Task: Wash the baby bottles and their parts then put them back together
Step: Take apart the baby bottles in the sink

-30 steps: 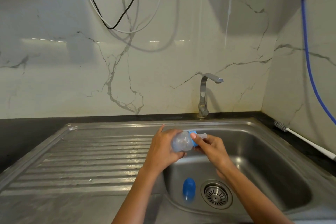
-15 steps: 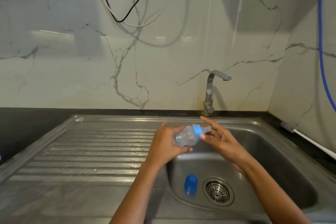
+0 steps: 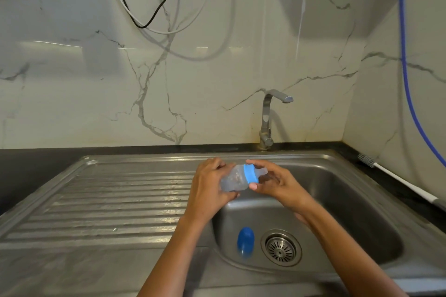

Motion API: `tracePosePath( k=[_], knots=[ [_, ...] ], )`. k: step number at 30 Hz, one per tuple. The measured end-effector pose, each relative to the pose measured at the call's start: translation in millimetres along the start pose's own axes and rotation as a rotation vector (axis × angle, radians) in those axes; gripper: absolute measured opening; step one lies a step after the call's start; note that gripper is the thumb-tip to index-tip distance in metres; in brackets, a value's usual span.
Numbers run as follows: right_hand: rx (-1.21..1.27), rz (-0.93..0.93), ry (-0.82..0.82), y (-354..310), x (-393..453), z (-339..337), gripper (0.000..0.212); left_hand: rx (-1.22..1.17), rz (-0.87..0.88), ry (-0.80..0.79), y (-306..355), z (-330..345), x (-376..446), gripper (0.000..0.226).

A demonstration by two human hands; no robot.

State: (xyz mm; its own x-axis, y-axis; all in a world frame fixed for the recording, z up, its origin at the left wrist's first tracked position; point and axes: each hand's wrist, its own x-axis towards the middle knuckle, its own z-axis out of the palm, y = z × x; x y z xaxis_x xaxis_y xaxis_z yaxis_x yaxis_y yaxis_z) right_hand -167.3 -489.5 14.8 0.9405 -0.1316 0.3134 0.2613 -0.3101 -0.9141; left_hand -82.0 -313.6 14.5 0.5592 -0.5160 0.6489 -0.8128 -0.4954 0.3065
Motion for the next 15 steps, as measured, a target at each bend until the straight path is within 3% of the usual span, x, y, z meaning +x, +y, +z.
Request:
tracePosePath(
  k=[3,6,9,12,15],
  knots=[
    [-0.038,0.121,0.017,-1,-1,8,0.037,0.079,0.050,0.024,0,3,-2,0.054],
    [-0.076,0.172,0.099,5,0,16,0.048,0.166,0.104,0.015,0,7,-1,0.054],
    [-0.117,0.052,0.094,7,1,13,0.040,0.159,0.085,0.005,-2,7,-1,0.055],
    [-0.209,-0.136,0.059,5,3,4,0.050,0.106,0.036,0.008,-6,6,-1,0.056],
    [-0.106,-0.035,0.017,6,2,7,0.051,0.137,0.058,0.025,-4,7,-1,0.053]
  ],
)
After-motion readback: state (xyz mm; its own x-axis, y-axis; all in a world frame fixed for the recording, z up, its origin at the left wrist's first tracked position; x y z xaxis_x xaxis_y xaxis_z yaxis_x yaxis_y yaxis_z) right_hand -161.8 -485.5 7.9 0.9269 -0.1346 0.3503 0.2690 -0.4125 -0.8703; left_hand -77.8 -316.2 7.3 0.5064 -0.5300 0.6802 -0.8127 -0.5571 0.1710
